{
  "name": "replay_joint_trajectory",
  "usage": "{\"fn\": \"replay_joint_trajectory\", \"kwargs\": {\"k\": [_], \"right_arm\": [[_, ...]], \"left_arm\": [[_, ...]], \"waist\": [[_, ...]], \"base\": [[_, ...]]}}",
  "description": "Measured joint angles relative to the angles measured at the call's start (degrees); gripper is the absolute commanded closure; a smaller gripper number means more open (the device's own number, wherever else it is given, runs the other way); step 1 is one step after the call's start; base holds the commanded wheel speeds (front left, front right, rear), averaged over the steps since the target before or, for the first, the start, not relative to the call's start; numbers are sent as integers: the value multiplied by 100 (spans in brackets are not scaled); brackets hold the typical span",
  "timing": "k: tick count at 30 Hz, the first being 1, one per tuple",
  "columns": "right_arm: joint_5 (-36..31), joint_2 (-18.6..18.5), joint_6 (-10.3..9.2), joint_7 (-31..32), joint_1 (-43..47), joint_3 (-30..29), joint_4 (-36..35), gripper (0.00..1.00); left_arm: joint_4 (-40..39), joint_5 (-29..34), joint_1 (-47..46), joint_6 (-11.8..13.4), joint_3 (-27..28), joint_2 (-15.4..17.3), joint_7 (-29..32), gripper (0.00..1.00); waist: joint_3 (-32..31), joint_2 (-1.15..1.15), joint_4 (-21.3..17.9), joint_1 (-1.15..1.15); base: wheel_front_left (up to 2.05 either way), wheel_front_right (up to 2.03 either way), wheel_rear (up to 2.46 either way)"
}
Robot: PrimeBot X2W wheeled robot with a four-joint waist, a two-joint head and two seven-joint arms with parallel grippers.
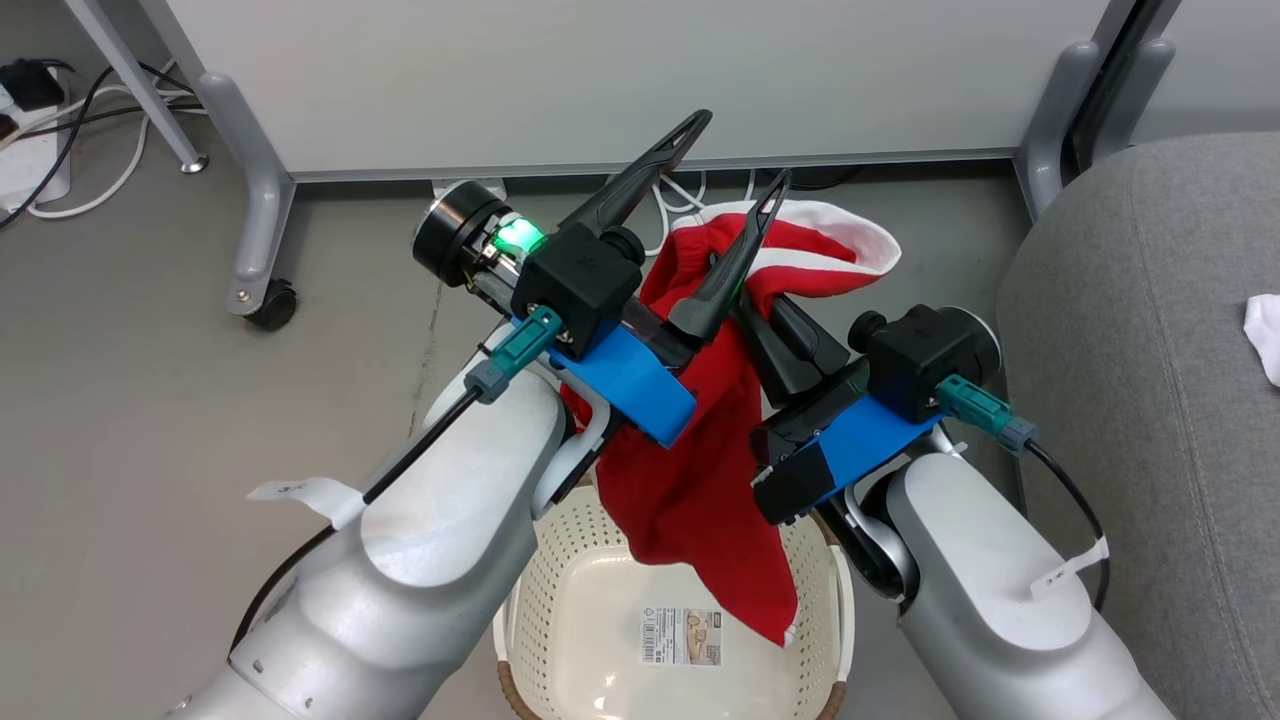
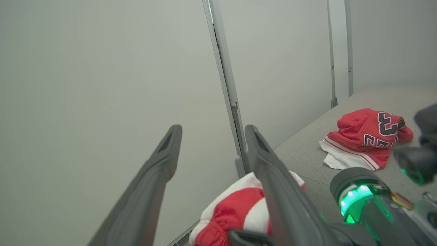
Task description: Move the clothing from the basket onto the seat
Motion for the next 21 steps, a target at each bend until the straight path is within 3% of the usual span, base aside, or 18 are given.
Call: {"fn": "replay_joint_trajectory", "kwargs": {"k": [11,21], "right_arm": [[-5,0,0,0,5,-101,-78,100],[-221,1,0,0,21,-443,-168,100]], "left_arm": [[-16,9,48,-1,-1,13,0,0],[-190,52,80,-1,-124,110,0,0]], "waist": [[45,0,-114,0],[247,0,-516,0]], "base": [[0,0,0],[0,0,0]]}}
